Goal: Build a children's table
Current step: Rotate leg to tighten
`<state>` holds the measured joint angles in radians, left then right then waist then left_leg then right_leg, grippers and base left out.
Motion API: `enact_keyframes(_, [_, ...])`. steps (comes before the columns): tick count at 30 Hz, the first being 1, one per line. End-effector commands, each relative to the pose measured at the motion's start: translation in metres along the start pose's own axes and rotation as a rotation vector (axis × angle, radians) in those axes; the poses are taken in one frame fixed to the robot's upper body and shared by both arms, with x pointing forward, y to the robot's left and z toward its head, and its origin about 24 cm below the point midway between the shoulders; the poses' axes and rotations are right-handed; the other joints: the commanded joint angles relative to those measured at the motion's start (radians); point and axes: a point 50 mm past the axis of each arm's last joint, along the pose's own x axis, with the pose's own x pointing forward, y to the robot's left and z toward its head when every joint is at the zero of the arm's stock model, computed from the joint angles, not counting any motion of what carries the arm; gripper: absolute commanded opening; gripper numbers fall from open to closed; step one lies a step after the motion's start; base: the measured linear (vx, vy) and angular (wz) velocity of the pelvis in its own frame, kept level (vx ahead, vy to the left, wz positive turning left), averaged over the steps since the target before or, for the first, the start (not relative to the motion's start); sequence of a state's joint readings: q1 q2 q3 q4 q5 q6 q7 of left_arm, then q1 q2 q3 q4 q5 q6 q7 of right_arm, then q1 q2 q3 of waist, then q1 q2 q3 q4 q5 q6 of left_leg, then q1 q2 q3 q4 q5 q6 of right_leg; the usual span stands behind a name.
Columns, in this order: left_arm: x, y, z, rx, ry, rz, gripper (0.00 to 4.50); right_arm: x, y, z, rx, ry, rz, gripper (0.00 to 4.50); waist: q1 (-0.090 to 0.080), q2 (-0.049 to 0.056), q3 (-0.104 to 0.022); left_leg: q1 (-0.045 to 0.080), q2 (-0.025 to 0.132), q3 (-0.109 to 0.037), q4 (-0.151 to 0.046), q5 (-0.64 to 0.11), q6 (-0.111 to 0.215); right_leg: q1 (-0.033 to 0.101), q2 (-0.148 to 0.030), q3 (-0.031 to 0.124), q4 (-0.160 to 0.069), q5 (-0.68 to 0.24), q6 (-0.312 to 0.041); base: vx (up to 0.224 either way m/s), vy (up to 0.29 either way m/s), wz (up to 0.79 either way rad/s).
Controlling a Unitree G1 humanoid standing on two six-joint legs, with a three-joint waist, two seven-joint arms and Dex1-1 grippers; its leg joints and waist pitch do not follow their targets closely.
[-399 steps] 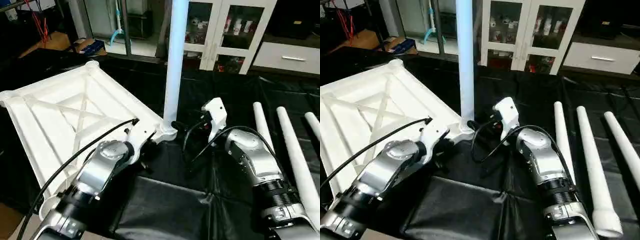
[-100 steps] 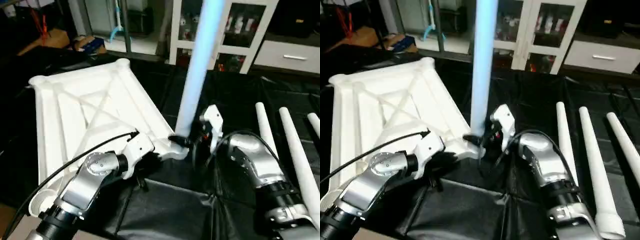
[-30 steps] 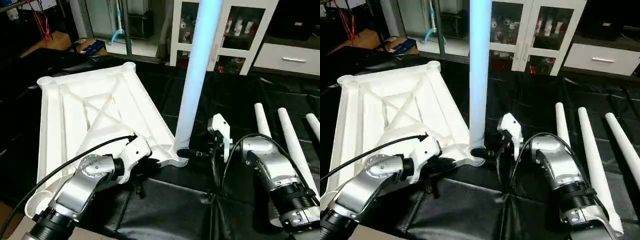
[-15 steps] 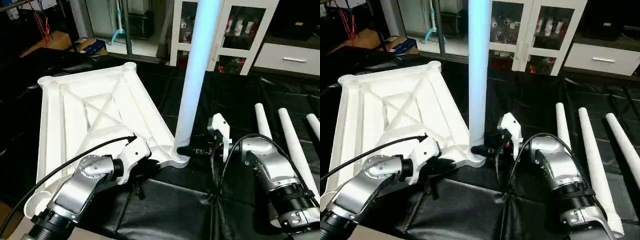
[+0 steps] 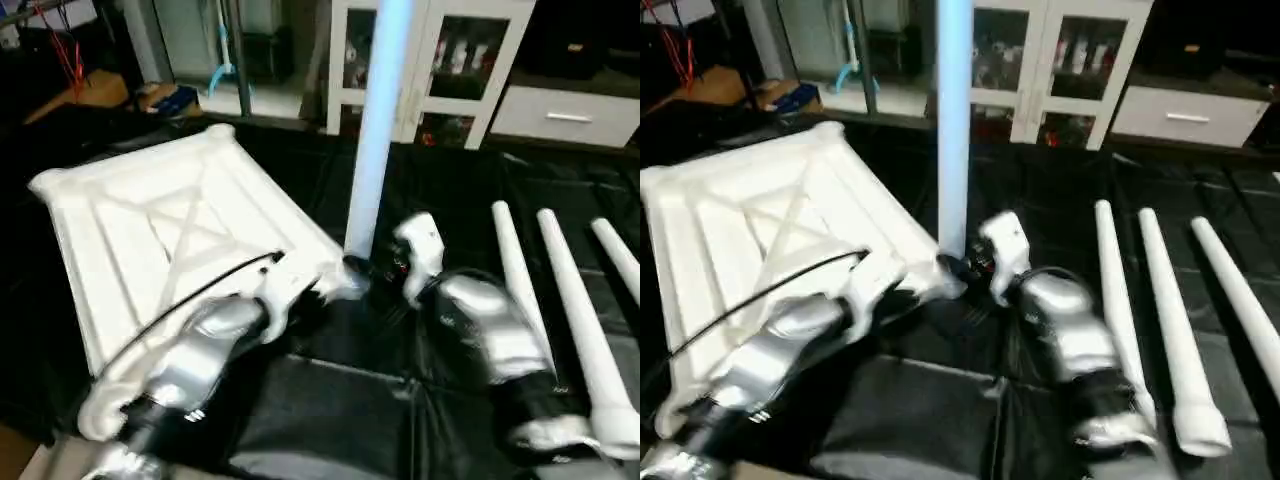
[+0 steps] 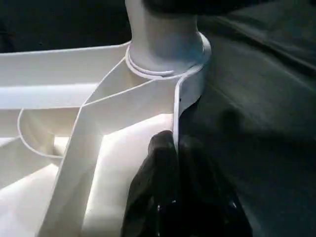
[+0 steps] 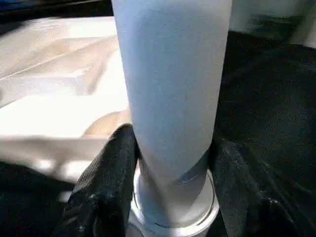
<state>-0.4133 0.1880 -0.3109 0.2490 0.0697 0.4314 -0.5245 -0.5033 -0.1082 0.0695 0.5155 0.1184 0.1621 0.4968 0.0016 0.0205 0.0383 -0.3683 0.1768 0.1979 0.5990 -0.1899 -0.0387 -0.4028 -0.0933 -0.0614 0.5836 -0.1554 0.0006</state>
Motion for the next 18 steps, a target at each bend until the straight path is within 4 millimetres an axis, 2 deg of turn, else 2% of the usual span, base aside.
enact_keyframes(1, [0.007,0.007,0.006,-0.015,-0.006,0.112,0.0,0.002,-0.001,-0.022,0.004,0.107,-0.146,1.84,-0.003,-0.005,-0.05,0.014,0.042,-0.033,-0.084,-0.377,-0.026,0.025,-0.047,0.032,-0.088,-0.47,-0.138,0.0,0.0,0.0])
enact_keyframes(2, [0.011,0.007,0.009,-0.024,-0.009,0.141,0.0,0.007,0.005,-0.022,0.007,0.103,-0.179,1.84,-0.004,-0.003,-0.051,0.017,0.041,-0.034,-0.083,-0.391,-0.024,0.022,-0.048,0.031,-0.093,-0.495,-0.124,0.0,0.0,0.0])
enact_keyframes(3, [0.012,0.007,0.009,-0.027,-0.009,0.147,0.0,0.008,0.007,-0.022,0.007,0.101,-0.187,1.84,-0.004,-0.002,-0.051,0.014,0.041,-0.035,-0.084,-0.39,-0.024,0.021,-0.049,0.031,-0.094,-0.493,-0.122,0.0,0.0,0.0])
enact_keyframes(4, [0.012,0.007,0.009,-0.027,-0.009,0.147,0.0,0.008,0.007,-0.022,0.007,0.101,-0.187,1.84,-0.004,-0.003,-0.051,0.015,0.042,-0.036,-0.086,-0.389,-0.023,0.023,-0.048,0.03,-0.095,-0.486,-0.12,0.0,0.0,0.0])
enact_keyframes(5, [0.015,0.006,0.012,-0.022,-0.012,0.157,0.0,0.014,0.016,-0.021,0.021,0.081,-0.206,1.84,-0.004,-0.005,-0.054,0.012,0.042,-0.036,-0.087,-0.38,-0.019,0.025,-0.048,0.03,-0.092,-0.461,-0.12,0.0,0.0,0.0])
enact_keyframes(6, [0.016,0.005,0.013,-0.018,-0.013,0.155,0.0,0.016,0.02,-0.02,0.03,0.069,-0.207,1.84,-0.003,-0.001,-0.053,0.015,0.043,-0.035,-0.087,-0.383,-0.016,0.02,-0.047,0.032,-0.092,-0.443,-0.126,0.0,0.0,0.0])
enact_keyframes(8, [0.015,0.005,0.012,-0.007,-0.017,0.142,0.0,0.017,0.023,-0.016,0.04,0.034,-0.183,1.83,-0.004,-0.001,-0.055,0.009,0.044,-0.036,-0.089,-0.378,-0.014,0.026,-0.047,0.032,-0.087,-0.414,-0.133,0.0,0.0,0.0])
enact_keyframes(13, [0.01,0.006,0.006,0.016,-0.008,0.121,0.0,0.017,0.027,-0.003,0.069,-0.058,-0.101,1.83,-0.002,0.001,-0.055,0.009,0.044,-0.032,-0.089,-0.364,0.0,0.027,-0.047,0.034,-0.083,-0.36,-0.155,0.0,0.0,0.0])
enact_keyframes(14, [0.009,0.006,0.004,0.021,-0.007,0.12,0.0,0.016,0.026,-0.001,0.058,-0.065,-0.092,2.39,-0.002,0.002,-0.055,0.008,0.044,-0.031,-0.089,-0.357,0.002,0.029,-0.047,0.034,-0.081,-0.352,-0.16,0.0,0.0,0.0])
enact_keyframes(16, [0.008,0.007,0.002,0.034,-0.009,0.114,0.0,0.014,0.022,0.003,0.059,-0.095,-0.074,2.53,-0.001,0.002,-0.054,0.009,0.045,-0.031,-0.089,-0.36,0.004,0.028,-0.047,0.035,-0.082,-0.356,-0.164,0.0,0.0,0.0])
enact_keyframes(18, [0.007,0.008,0.001,0.047,-0.021,0.105,0.0,0.009,0.017,0.008,0.057,-0.121,-0.055,2.7,-0.001,0.0,-0.054,0.005,0.045,-0.031,-0.089,-0.354,0.013,0.033,-0.049,0.034,-0.082,-0.358,-0.161,0.0,0.0,0.0])
